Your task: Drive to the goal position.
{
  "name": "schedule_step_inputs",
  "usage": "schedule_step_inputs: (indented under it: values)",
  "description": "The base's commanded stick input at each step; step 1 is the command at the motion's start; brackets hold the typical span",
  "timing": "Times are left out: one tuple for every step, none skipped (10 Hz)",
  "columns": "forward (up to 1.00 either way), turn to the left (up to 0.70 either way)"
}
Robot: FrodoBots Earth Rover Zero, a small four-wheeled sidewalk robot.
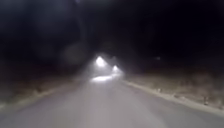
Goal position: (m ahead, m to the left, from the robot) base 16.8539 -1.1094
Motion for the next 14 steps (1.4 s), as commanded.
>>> schedule_step_inputs:
  values:
    - [1.00,0.05]
    - [1.00,0.05]
    - [1.00,0.05]
    - [1.00,0.05]
    - [1.00,0.07]
    - [1.00,0.15]
    - [1.00,0.10]
    - [1.00,0.08]
    - [1.00,0.06]
    - [1.00,0.05]
    - [1.00,0.05]
    - [1.00,0.06]
    - [1.00,0.07]
    - [1.00,0.07]
